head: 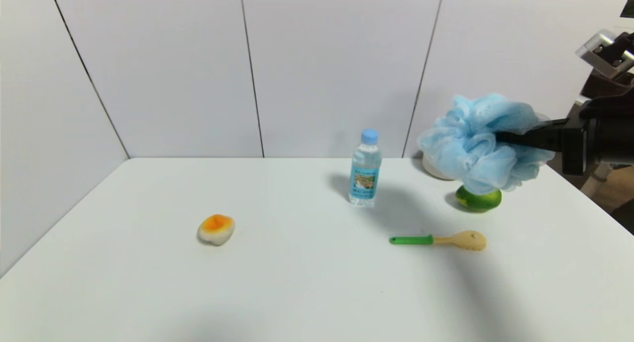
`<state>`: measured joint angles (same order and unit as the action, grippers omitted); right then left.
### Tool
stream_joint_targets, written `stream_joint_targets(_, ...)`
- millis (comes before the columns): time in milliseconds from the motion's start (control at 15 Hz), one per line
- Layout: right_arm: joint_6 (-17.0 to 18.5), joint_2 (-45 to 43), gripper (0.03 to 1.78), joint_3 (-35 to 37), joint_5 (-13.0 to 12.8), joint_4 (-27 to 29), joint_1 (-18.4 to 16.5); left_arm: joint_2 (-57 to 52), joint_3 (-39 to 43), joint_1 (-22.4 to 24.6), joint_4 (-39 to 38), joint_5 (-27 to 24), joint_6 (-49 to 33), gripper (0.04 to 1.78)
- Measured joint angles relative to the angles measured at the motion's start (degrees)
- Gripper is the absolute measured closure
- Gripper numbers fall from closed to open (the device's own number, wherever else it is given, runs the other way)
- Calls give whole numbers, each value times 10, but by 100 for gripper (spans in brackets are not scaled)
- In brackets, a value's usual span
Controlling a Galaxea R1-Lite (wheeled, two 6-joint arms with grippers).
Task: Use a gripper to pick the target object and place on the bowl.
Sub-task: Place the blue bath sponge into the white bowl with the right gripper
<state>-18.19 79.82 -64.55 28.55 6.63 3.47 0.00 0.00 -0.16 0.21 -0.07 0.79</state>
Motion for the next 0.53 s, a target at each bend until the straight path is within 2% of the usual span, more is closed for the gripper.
stream_joint_targets(200,-24,34,165,-59,-1,28,-71,0,0,0,0,0,0,13)
stream_joint_targets(533,-105,131,165,-121,-6,21,-134,0,0,0,0,0,0,13)
